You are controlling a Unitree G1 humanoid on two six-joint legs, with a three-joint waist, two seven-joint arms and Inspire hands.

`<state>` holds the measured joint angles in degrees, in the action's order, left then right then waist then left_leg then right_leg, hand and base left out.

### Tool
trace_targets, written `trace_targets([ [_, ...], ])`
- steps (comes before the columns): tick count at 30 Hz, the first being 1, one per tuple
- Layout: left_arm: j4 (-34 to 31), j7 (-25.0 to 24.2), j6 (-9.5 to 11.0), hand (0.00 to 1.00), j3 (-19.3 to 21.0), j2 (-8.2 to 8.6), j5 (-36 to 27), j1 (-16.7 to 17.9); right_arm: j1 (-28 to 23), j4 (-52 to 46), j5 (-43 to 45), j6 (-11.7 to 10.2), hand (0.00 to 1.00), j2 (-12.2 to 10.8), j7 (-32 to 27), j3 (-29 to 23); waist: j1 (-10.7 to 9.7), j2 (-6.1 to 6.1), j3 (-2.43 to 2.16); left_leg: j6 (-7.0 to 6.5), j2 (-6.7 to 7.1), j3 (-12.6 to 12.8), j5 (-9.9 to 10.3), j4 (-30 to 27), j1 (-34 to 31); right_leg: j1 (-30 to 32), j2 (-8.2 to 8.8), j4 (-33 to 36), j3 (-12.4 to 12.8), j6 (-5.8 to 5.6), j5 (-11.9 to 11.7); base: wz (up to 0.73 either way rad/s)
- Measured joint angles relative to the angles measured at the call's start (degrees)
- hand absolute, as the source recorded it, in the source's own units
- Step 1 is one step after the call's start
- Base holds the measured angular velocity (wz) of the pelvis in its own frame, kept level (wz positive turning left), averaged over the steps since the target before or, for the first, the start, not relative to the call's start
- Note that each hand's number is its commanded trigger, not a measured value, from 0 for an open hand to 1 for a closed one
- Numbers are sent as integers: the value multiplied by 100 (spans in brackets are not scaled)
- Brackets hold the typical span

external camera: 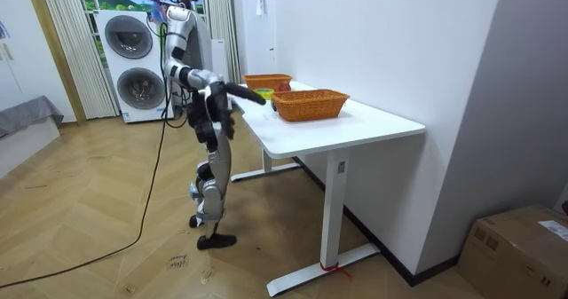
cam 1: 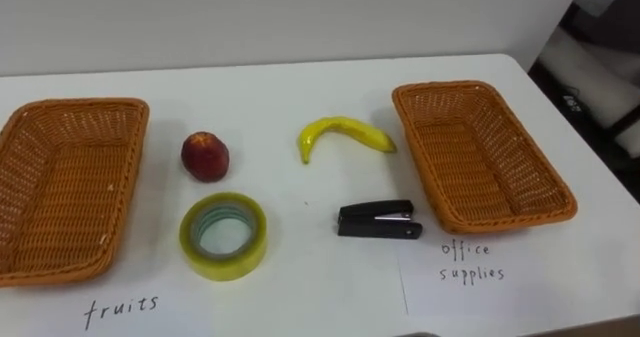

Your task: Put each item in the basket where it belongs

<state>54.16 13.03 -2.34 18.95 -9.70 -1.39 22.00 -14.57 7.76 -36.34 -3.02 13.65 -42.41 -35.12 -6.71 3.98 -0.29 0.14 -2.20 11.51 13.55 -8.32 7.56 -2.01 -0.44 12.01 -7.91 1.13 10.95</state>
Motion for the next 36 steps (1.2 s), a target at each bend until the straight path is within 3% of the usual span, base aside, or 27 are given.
trace_targets([
  [6, 100, -1, -1, 0, -27, 46, 185, -6, 73, -745, 611, -66, 0, 7, -58, 22, 106, -15, 15, 0, 6, 4, 0, 3, -8, 4, 11, -13, 1, -5, 7, 0],
  [10, 103, -11, -1, 0, -127, 61, 381, -43, 276, -1278, 1485, -66, 0, 23, -30, 43, 126, 2, 24, 0, 7, -1, 0, -6, -4, 8, 21, -17, -7, -5, 22, 0],
  [14, 121, -130, -5, 0, -134, 61, 384, -76, 516, -1563, 2051, -63, 0, 239, 98, 150, 202, -2, 29, -1, 13, -1, 1, -10, -2, 3, 24, -17, -8, -8, 18, 0],
  [20, 332, -172, -10, 0, -235, 54, 446, -249, 911, -1902, 2285, -63, 0, 479, 259, 428, 260, -34, 43, 0, 6, -68, 0, -8, -37, 4, 20, -21, -29, -5, 16, 3],
  [24, 423, -211, -15, 0, -236, 50, 563, -253, 908, -2367, 2624, -63, 0, 488, 342, 692, 375, -26, 38, 2, 7, -70, -1, -39, -43, -4, 17, -18, -50, -3, 15, 1],
  [30, 562, -234, -18, 0, -460, 28, 612, -244, 1229, -2560, 2778, -42, 0, 619, 960, 1080, 415, 11, 38, 2, 10, -75, -2, -40, -3, -42, 26, -33, -79, -4, 15, 2],
  [32, 560, -238, -20, 0, -463, 25, 669, -246, 1446, -2683, 2792, 65, 0, 673, 1147, 1145, 417, 43, 53, 2, 8, -89, -2, -44, -9, -57, 32, -35, -104, -3, 16, 5],
  [36, 555, -245, -19, 0, -458, -4, 882, -272, 1660, -2810, 3103, 65, 0, 732, 1305, 1184, 484, 94, 84, 2, 2, -85, -2, -81, -11, -90, 34, -59, -110, -3, 16, 1],
])
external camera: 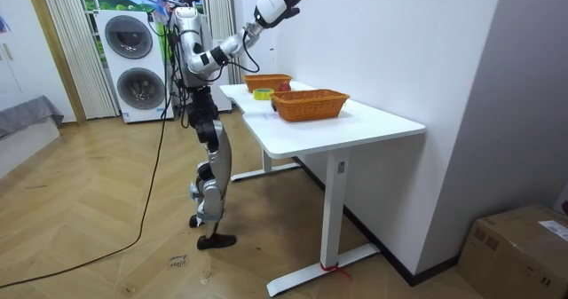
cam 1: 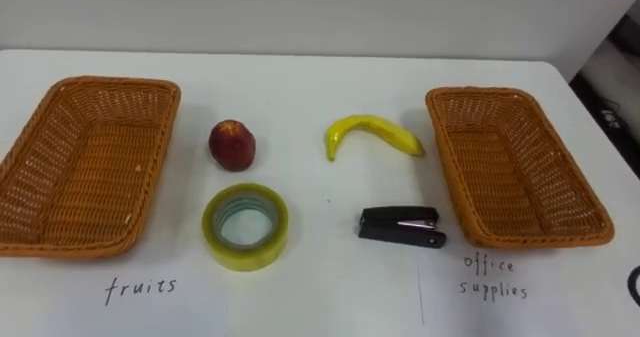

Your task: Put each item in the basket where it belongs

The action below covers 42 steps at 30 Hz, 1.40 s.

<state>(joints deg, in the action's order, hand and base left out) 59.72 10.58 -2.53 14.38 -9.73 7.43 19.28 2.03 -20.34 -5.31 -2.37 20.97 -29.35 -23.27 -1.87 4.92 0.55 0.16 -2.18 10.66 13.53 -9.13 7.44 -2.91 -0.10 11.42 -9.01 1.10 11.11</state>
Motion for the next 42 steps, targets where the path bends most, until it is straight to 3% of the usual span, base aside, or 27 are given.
trace_targets([
  [5, 1, -1, 8, 0, -2, -32, 66, -134, 18, -133, 378, -7, 0, 124, 414, 277, 76, 40, -54, 0, -11, -2, 0, -18, -63, -36, -4, -63, -63, 0, -69, 1],
  [15, -1, -9, 7, 0, 2, -50, 234, -224, 52, -271, 389, 1, 0, 157, 837, 420, 99, -14, -87, -3, -26, -50, 2, -20, -92, -46, 10, -53, -217, 7, -103, 3],
  [27, 72, -56, 5, 0, 0, -49, 238, -327, 117, -208, 609, 43, 0, 228, 1628, 644, 179, -11, -59, -3, -19, -154, 2, -11, -85, -104, 13, -59, -251, 8, -104, 2],
  [31, 122, -155, -6, 0, 7, -50, 239, -387, 117, -173, 911, 127, 0, 232, 1930, 719, 240, 54, -8, -2, -24, -165, 2, -22, -95, -97, 8, -60, -228, 10, -104, 0],
  [36, 114, -236, -107, 0, -7, -51, 233, -485, 117, -14, 1072, 323, 0, 385, 2416, 1149, 376, 90, -25, -3, -23, -169, 4, -48, -100, -80, 10, -66, -230, 11, -105, 0],
  [42, 88, -321, -118, 0, -4, -52, 237, -489, 127, 36, 1388, 500, 0, 399, 3086, 1322, 426, 98, -63, -2, -19, -188, 2, -63, -187, -5, 12, -65, -269, 13, -112, 2],
])
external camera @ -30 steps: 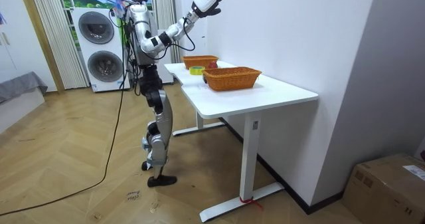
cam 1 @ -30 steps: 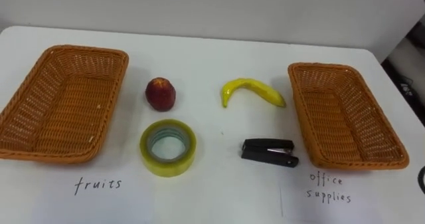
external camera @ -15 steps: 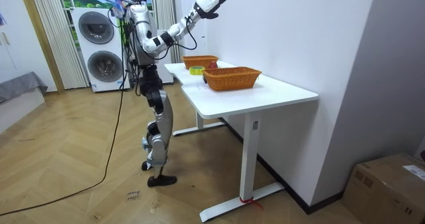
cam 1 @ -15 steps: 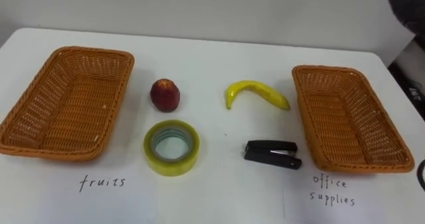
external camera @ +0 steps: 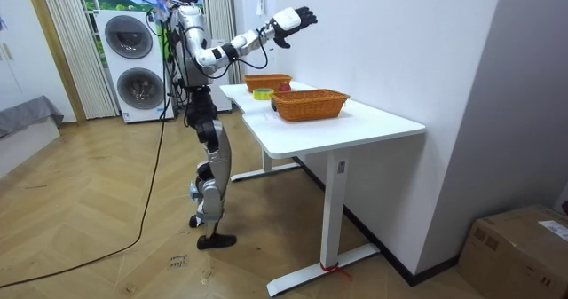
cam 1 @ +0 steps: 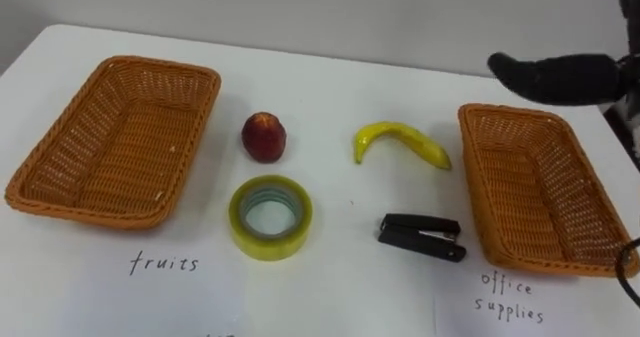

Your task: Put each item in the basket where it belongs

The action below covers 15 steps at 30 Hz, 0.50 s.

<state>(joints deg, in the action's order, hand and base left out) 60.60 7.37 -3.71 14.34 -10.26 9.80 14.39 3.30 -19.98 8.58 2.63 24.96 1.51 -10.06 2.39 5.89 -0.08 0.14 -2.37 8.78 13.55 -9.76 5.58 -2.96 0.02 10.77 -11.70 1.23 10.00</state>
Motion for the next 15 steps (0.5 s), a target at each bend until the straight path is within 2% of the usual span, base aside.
trace_targets([
  [4, -107, -127, -1, 0, 10, -11, -5, 66, 13, 262, 131, 19, 0, 0, 444, 0, 7, -7, 3, 0, 0, 2, 0, -7, 0, -8, 6, -5, 35, -1, -1, 0],
  [8, -251, -208, -1, 0, 9, -20, -7, 68, 13, 374, 389, 223, 0, 0, 994, 2, 10, -36, 12, -1, -4, 3, -1, -12, -3, -15, 41, -3, 35, -1, -3, 0],
  [15, -471, -323, -9, 0, -35, -30, -3, 64, 11, 379, 617, 373, 0, 0, 1743, 188, 23, -50, 15, -1, -4, 5, 0, 5, -7, -7, 1, 1, 39, 11, -13, 0],
])
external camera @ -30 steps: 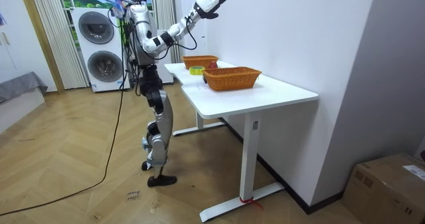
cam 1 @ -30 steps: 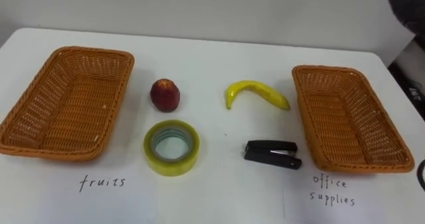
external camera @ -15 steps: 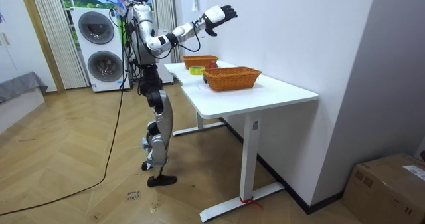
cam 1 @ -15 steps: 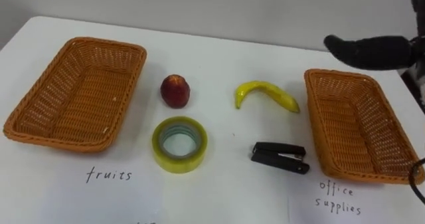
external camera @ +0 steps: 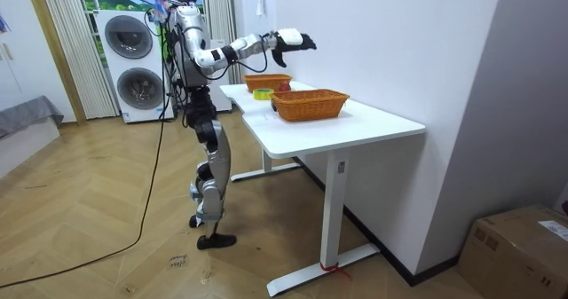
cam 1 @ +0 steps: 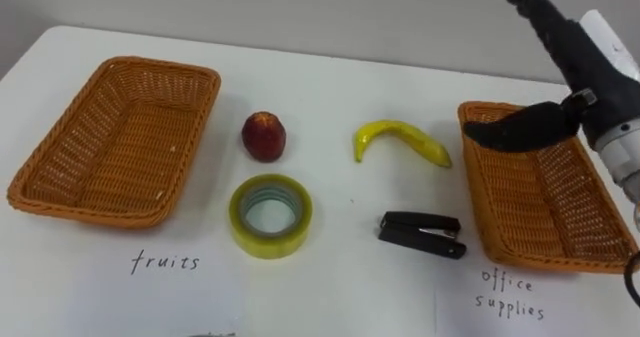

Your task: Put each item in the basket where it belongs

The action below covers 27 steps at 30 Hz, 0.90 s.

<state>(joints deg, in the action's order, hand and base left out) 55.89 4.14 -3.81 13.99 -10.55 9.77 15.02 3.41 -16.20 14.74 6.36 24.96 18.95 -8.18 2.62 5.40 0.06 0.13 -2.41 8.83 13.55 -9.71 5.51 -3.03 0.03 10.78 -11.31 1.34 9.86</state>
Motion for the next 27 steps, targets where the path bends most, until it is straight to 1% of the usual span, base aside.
trace_targets([
  [2, -5, -53, 0, 0, 2, -6, 0, -52, -5, 1, 138, 87, 0, 0, 393, 104, 34, 15, -4, 1, 2, 2, -2, -22, 9, 1, 0, 0, -5, 1, -1, 0],
  [4, -5, -76, 0, 0, 4, -15, -2, -82, -23, 1, 147, 123, 0, 0, 611, 104, 71, 33, -12, 1, 4, -3, -2, -31, 14, -9, 3, 0, -9, 1, -1, 0],
  [7, 3, -83, 2, 0, 5, -36, -4, -128, -23, 2, 166, 123, 0, 0, 856, 104, 83, 70, -7, 0, 4, -14, -2, -59, 17, -30, 7, -8, -3, 0, -1, 0],
  [11, 56, -83, 4, 0, 8, -37, -9, -178, -34, 2, 320, 124, 0, -1, 1170, 104, 83, 77, 2, 0, 6, -31, -2, -69, 41, -78, 44, -17, -31, -1, -1, 3],
  [14, 109, -81, 4, 0, 4, -36, -9, -186, -61, 10, 373, 126, 0, -5, 1309, 104, 91, 73, 5, 0, 6, -50, -2, -64, 78, -124, 45, -16, -53, -1, -1, 4],
  [21, 102, -65, 5, 0, -69, -48, -9, -194, -156, 31, 388, 127, 0, -42, 1318, 124, 99, 107, 8, -5, 24, -99, -4, -50, 39, -157, 40, -105, -56, -11, -12, 3],
  [23, 141, -66, 8, 0, -69, -51, -25, -201, -298, 31, 571, 126, 0, -57, 1343, 154, 108, 123, 7, -7, 24, -103, -6, -75, 66, -178, 40, -105, -60, -15, -19, 2],
  [27, 153, -66, 17, 0, -70, -56, -26, -230, -392, 31, 860, 126, 0, -60, 1488, 251, 109, 137, 15, -7, 22, -102, -5, -59, 63, -170, 38, -112, -61, -16, -19, 0],
])
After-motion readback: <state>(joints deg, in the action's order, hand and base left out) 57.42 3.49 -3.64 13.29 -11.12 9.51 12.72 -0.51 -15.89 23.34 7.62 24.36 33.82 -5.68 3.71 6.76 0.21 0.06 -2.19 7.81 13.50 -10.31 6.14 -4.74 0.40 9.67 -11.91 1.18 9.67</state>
